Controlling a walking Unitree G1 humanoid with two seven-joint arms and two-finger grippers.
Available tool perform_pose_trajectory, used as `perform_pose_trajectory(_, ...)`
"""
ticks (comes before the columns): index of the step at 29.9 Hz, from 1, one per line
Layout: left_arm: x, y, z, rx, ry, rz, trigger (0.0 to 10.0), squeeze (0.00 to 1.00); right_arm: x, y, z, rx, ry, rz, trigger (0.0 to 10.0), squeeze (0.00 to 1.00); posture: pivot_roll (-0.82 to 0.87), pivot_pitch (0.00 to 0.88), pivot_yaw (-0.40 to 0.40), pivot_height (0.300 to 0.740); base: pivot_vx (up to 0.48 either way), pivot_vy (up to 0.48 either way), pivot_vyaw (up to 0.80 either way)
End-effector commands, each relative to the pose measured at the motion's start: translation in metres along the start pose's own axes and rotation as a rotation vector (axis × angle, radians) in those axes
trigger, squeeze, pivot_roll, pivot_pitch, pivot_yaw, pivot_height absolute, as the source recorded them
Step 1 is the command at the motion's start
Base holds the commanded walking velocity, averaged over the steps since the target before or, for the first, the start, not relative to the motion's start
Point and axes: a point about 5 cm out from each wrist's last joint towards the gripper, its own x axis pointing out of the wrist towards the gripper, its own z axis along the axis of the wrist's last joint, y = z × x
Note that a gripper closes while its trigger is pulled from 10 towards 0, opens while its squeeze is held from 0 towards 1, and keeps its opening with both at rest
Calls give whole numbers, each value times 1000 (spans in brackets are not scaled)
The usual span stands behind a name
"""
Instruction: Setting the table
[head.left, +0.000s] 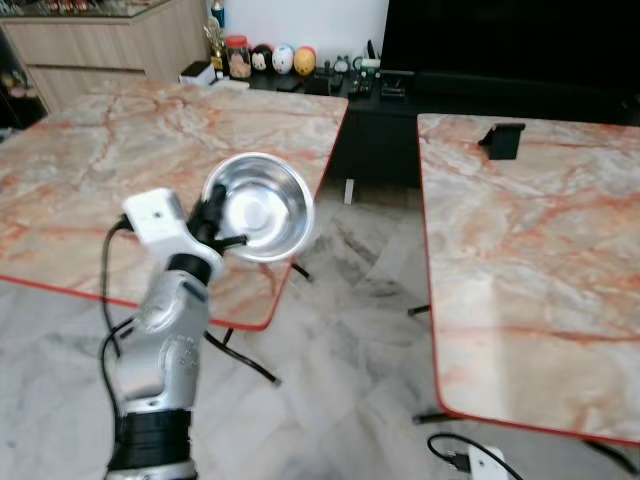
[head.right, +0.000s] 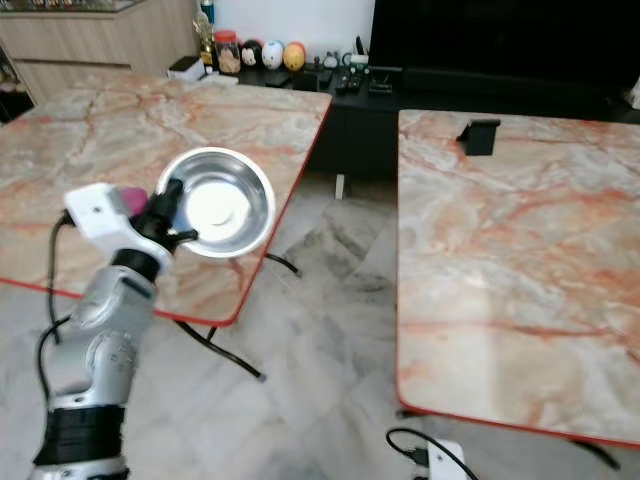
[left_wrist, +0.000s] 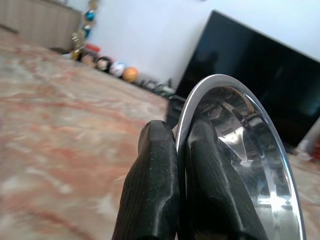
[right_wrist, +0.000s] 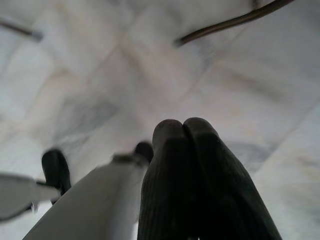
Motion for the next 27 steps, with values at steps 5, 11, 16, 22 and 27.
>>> perform_pose_trajectory(5,0,5,8,4,-31,17,10000,0,1,5,0,9,-1,6,10000,0,44,0,-31,740,0,-281,0)
perform_pose_trajectory(11,-1,5,7,3,-30,21,10000,0,1,4,-1,14,0,2,10000,0,44,0,-32,740,0,-282,0)
perform_pose_trajectory(16,-1,6,7,2,-30,22,10000,0,1,5,-2,25,17,10,10000,0,44,0,-32,740,0,-283,-630)
perform_pose_trajectory(22,0,5,8,3,-31,24,10000,0,1,4,-1,9,6,1,10000,0,41,0,-32,740,0,-282,-263)
perform_pose_trajectory(27,1,6,8,3,-31,25,10000,0,1,4,0,11,3,3,10000,0,41,0,-30,740,0,-281,0)
